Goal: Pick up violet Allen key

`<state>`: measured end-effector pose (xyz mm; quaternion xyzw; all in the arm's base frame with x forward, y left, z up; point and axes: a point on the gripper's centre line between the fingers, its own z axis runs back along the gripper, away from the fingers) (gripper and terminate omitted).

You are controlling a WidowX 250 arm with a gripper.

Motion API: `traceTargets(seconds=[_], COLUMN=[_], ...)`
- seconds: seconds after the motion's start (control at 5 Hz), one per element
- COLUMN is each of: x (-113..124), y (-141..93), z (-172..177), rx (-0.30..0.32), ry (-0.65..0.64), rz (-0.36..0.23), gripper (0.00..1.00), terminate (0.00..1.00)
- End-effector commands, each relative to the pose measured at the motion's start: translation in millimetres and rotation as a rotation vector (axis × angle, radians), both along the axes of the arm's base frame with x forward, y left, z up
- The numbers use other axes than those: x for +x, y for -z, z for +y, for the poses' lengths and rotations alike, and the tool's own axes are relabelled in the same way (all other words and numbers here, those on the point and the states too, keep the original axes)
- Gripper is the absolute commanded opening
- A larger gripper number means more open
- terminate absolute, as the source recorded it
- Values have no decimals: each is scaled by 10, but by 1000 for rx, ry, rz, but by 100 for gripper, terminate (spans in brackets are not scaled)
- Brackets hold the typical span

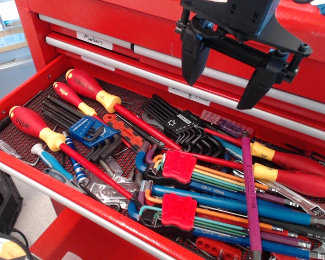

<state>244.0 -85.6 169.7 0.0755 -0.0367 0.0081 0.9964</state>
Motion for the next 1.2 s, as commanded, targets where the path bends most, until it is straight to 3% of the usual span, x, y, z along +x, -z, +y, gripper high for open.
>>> traceTargets(seconds=[0.0, 0.4, 0.6, 0.8, 1.0], x=[0, 97, 156, 239, 268], y=[0, 385, 588, 756, 1054], z=[0, -343, -464, -508, -595], rx=[0, -86, -73, -101, -180], ry=[0, -70, -72, -49, -77], rz=[0, -25, -34, -1, -34], gripper=[100, 100, 100, 100, 100], terminate=[0, 0, 0, 0, 0])
